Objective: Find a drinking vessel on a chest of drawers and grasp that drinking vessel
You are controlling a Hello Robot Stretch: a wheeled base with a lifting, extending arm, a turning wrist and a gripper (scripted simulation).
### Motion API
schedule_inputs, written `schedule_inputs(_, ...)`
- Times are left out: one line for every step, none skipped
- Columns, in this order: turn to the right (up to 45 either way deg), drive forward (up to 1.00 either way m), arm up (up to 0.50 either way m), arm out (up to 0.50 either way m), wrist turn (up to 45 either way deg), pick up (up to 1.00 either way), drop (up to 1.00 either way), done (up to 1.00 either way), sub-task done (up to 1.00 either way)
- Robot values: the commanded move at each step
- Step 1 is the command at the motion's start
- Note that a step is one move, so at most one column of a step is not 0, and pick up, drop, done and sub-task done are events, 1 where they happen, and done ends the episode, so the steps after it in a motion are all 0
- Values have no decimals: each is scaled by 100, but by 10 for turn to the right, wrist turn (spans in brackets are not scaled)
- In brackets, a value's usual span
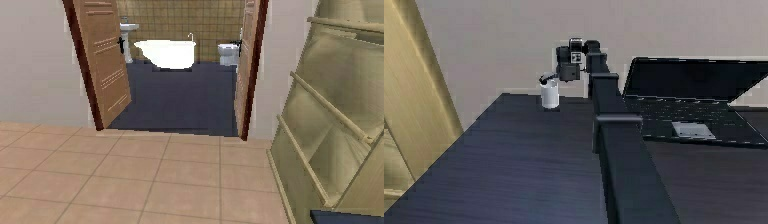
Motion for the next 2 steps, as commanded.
schedule_inputs(0,0,0,0,0,100,0,0,0)
schedule_inputs(0,0,0,0,0,0,0,100,0)
